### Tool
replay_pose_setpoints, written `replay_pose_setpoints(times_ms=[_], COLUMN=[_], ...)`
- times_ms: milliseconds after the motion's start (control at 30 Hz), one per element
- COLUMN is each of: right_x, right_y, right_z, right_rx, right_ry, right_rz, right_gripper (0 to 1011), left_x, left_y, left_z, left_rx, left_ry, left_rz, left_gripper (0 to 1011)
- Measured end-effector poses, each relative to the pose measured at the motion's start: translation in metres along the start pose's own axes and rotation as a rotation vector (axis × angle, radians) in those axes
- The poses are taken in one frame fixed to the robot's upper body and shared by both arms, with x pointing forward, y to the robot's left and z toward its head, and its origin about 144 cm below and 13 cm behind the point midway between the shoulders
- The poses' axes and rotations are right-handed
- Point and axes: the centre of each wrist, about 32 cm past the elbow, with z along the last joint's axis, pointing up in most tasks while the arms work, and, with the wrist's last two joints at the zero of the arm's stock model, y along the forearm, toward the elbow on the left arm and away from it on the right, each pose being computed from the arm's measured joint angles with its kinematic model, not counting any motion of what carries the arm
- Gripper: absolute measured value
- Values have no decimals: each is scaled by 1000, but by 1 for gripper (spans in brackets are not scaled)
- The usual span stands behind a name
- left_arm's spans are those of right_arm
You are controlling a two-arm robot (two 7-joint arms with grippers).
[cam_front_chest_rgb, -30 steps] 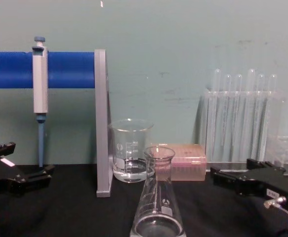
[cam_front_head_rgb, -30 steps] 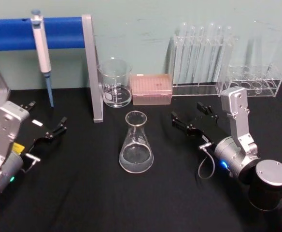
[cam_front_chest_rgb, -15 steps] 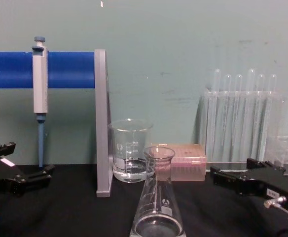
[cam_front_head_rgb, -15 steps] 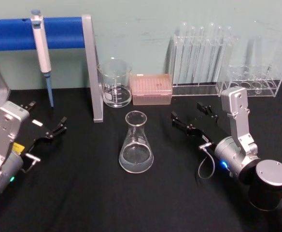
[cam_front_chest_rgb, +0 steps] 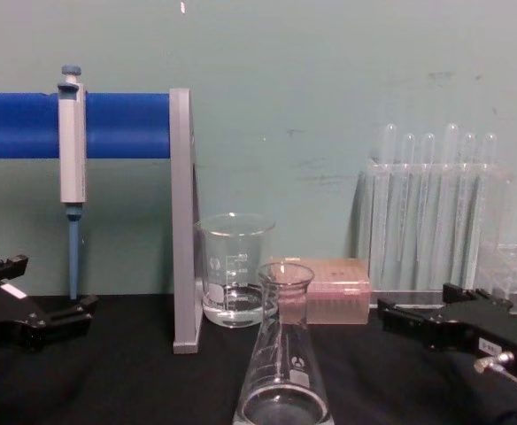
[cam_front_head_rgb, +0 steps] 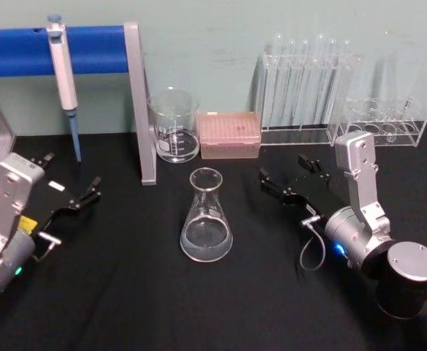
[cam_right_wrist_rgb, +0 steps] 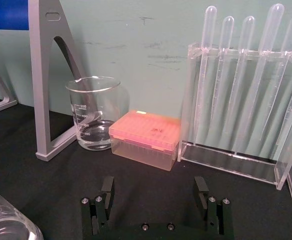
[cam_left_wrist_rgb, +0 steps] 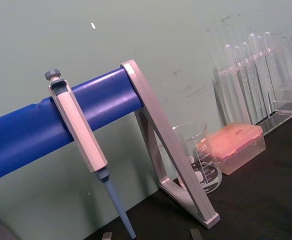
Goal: Grasp the erlenmeyer flask with one hand, shake it three times, then place it back.
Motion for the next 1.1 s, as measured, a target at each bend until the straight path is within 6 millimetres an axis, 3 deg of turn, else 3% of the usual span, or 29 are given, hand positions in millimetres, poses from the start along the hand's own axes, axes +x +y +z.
replay_pose_setpoints(times_ms=[1100], right_x=[0], right_y=[0], right_z=[0], right_rx=[0], right_ry=[0], right_rz=[0], right_gripper=[1000], left_x=[0], left_y=[0], left_z=[0], left_rx=[0], left_ry=[0], left_rz=[0], left_gripper=[1001])
